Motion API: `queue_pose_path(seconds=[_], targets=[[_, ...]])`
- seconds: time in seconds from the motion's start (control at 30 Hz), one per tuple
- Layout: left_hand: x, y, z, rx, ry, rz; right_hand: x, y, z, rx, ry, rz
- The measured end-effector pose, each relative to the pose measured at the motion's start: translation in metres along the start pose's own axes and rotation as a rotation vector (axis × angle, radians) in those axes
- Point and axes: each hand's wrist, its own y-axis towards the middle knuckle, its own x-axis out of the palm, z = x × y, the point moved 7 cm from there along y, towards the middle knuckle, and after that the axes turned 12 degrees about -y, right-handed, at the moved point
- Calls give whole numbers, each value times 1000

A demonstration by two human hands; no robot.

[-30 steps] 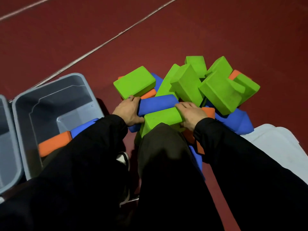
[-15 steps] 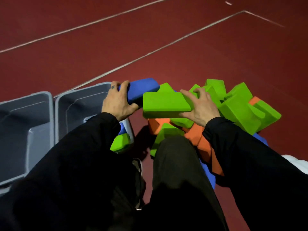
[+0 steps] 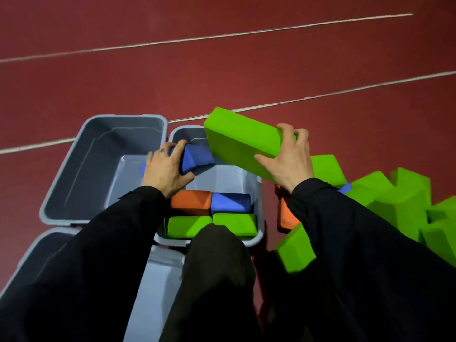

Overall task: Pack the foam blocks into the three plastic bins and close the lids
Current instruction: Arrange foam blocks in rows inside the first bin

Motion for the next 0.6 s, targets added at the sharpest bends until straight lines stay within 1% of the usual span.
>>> queue_pose_path(seconds=[0.1, 0.17, 0.27, 0.33, 0.4, 0.5, 0.6], targets=[[25, 18, -14, 17, 10, -95, 36, 24, -25, -12, 1, -37], [44, 31, -20, 27, 42, -155, 57, 34, -38, -104, -97, -32], [79, 44, -21, 133, 137, -251, 92, 43, -48, -260, -273, -22], [104, 51, -18, 216, 207, -264, 113, 49, -45, -294, -314, -25], [125, 58, -13, 252, 241, -270, 128, 53, -43, -320, -354, -19], [152, 63, -15, 213, 286, -311, 147, 56, -46, -389, -388, -30], [166, 60, -19, 171, 337, -314, 160, 57, -50, -448, -375, -20]])
